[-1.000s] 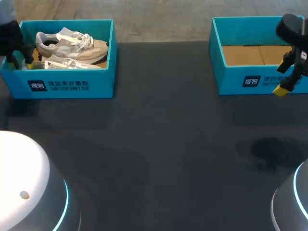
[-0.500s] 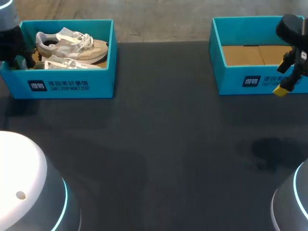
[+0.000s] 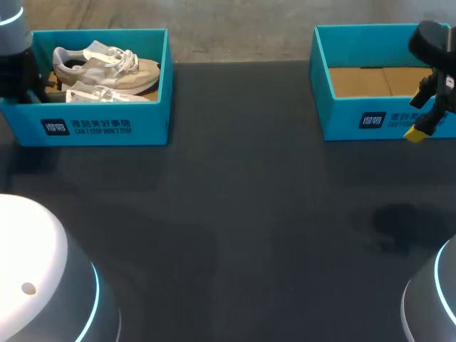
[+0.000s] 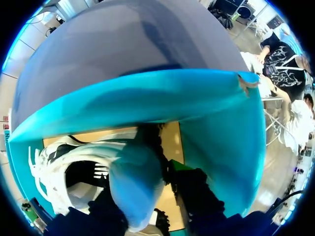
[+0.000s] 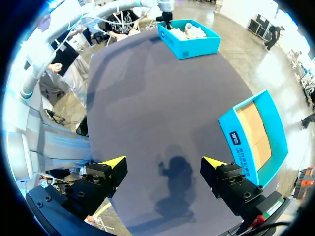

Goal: Take the shoe out of the shoebox, open the shoe tongue, remove and reinsert the insole, then place the shoe into the shoebox

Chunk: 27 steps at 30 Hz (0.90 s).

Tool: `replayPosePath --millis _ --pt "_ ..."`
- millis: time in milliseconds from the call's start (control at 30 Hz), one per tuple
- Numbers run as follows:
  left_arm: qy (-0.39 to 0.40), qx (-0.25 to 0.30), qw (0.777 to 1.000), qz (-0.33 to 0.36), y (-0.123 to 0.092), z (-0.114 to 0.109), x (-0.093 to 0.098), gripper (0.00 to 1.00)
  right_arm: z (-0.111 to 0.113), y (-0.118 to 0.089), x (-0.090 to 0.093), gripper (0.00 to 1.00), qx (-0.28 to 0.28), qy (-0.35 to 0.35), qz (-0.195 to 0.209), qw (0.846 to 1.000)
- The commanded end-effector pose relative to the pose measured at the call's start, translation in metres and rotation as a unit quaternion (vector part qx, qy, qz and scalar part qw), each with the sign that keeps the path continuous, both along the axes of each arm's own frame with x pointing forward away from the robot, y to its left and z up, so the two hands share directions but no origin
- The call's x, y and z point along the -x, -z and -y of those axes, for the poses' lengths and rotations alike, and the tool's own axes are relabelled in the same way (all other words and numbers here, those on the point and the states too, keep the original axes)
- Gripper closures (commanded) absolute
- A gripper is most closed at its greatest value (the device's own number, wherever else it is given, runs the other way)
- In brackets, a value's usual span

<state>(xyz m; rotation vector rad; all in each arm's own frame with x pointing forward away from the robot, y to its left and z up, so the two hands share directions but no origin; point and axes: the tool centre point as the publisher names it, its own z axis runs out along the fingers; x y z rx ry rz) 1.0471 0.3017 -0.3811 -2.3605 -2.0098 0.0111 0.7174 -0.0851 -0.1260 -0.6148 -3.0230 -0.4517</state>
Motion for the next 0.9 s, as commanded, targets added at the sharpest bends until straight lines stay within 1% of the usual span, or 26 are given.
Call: replayPosePath --millis 33,100,267,400,533,733,900 --pt "0.005 -0.003 1.0 -0.003 0.001 0.001 0.0 0.87 -0.001 0.0 -0.002 0.0 0.002 0.0 -0.002 1.0" --pt "0.009 -0.006 1.0 -0.005 0.001 0.001 0.0 1.0 -0.001 0.0 -0.002 0.0 0.002 0.0 -0.002 1.0" --pt "0.026 -0.013 1.0 -0.006 -0.001 0.0 0.001 1.0 -0.001 0.0 -0.002 0.0 0.002 0.0 -0.002 1.0" --pt "0.041 -0.016 0.999 -0.008 -0.008 -0.001 0.002 1.0 -0.001 0.0 -0.002 0.0 0.002 0.0 -0.002 1.0" --pt "0.05 -0.016 0.999 -0.009 -0.021 -0.002 0.001 1.0 -0.001 0.0 -0.002 0.0 0.002 0.0 -0.002 1.0" --pt "0.062 -0.012 0.998 -0.027 -0.042 -0.001 0.0 1.0 -0.001 0.0 -0.002 0.0 0.002 0.0 -0.002 1.0" --pt "0.073 -0.02 0.997 -0.024 -0.063 0.001 -0.001 1.0 -0.001 0.0 -0.002 0.0 0.002 0.0 -0.002 1.0"
